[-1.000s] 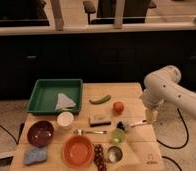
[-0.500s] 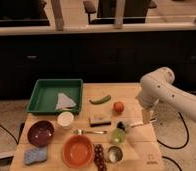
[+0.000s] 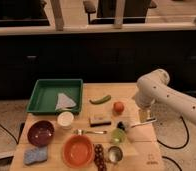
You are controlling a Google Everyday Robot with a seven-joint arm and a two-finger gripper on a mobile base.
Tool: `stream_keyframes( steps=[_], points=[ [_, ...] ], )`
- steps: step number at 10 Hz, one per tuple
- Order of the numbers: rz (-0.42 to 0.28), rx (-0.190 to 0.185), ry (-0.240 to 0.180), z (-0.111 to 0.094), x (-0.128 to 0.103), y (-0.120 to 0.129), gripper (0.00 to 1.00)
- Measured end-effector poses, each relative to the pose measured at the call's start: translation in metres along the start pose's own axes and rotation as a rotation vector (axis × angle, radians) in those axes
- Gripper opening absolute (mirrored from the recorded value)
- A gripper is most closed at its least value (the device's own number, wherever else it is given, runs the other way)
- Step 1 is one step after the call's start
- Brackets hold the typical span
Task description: Place apple in paper cup
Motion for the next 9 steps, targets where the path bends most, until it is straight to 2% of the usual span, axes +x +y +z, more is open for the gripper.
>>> stream_keyframes(
  steps=[9],
  points=[
    [-0.065,0.002,-0.036,0.036,-0.008,-0.02,0.8]
  ],
)
